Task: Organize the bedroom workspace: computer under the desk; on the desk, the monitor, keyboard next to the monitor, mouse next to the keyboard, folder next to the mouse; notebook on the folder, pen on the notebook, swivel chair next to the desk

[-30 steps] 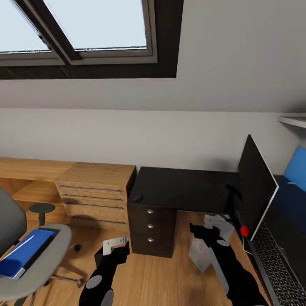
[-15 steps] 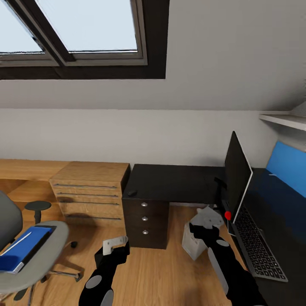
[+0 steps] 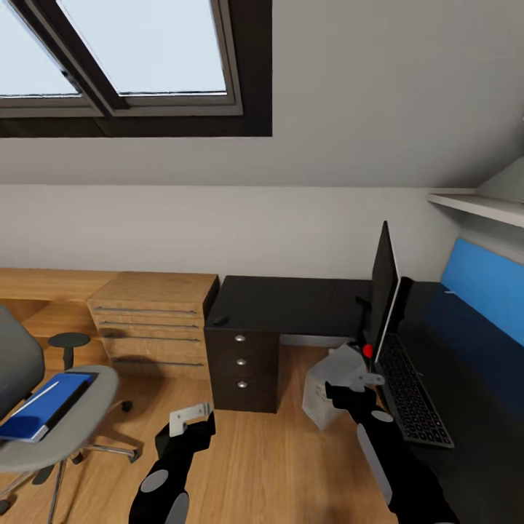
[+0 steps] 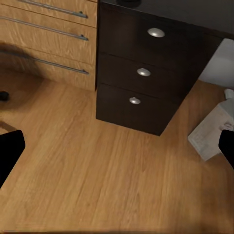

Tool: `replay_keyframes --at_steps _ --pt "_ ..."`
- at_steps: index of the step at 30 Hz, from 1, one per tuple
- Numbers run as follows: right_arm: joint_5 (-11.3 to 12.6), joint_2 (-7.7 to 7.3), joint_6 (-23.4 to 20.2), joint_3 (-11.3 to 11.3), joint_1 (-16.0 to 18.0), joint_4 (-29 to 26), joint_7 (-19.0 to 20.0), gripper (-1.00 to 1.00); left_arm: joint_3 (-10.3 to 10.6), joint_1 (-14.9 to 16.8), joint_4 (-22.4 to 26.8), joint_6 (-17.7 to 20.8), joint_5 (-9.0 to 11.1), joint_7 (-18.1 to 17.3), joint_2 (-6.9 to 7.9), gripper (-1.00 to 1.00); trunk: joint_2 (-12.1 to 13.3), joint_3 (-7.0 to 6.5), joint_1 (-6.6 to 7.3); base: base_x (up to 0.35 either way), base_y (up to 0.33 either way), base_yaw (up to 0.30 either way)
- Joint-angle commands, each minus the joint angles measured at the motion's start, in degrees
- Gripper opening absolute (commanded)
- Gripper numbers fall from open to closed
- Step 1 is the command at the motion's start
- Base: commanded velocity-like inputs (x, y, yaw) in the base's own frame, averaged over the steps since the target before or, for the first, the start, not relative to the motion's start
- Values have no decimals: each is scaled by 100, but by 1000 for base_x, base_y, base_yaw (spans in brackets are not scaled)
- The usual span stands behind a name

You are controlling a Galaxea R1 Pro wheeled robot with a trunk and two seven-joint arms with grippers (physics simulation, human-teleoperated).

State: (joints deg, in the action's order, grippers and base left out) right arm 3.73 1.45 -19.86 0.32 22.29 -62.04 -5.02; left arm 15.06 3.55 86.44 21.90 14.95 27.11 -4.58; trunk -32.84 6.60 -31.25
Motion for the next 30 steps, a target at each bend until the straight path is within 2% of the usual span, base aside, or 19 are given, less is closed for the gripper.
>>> replay_keyframes --at_steps 1,5,8,18,21,23,27,28,30 --pt "40 -4 -27 2 4 -10 -32 100 2 5 8 17 52 48 1 100 -10 11 -2 -27 -188 0" --pt "40 -49 -27 -27 4 -21 -34 100 -14 5 -1 16 51 48 1 100 -10 11 -2 -13 -178 0" --pt "40 -133 -23 -164 4 -20 -31 100 -18 5 -3 16 51 48 1 100 -10 11 -2 -3 -148 0" --pt "32 -223 -17 -955 4 -11 5 100 -20 5 -4 16 51 49 1 100 -10 11 -2 0 -155 0" --pt "36 -282 -18 -1078 4 -9 8 100 -20 5 -4 16 51 49 1 100 -10 11 -2 0 -197 0" --pt "38 -393 -16 -1168 4 53 9 100 -20 5 -4 16 50 49 1 100 -10 11 -2 0 -189 0" --pt "58 -703 69 -1282 22 538 9 100 -20 5 -3 16 44 49 1 100 -10 11 -2 0 -96 0" --pt "63 -940 420 -1310 58 1020 10 100 -15 5 0 16 43 49 1 100 -10 11 -2 0 -18 0" --pt "65 -1110 730 -1318 127 1416 10 100 -13 5 1 16 43 49 1 100 -10 11 -2 0 -9 0"
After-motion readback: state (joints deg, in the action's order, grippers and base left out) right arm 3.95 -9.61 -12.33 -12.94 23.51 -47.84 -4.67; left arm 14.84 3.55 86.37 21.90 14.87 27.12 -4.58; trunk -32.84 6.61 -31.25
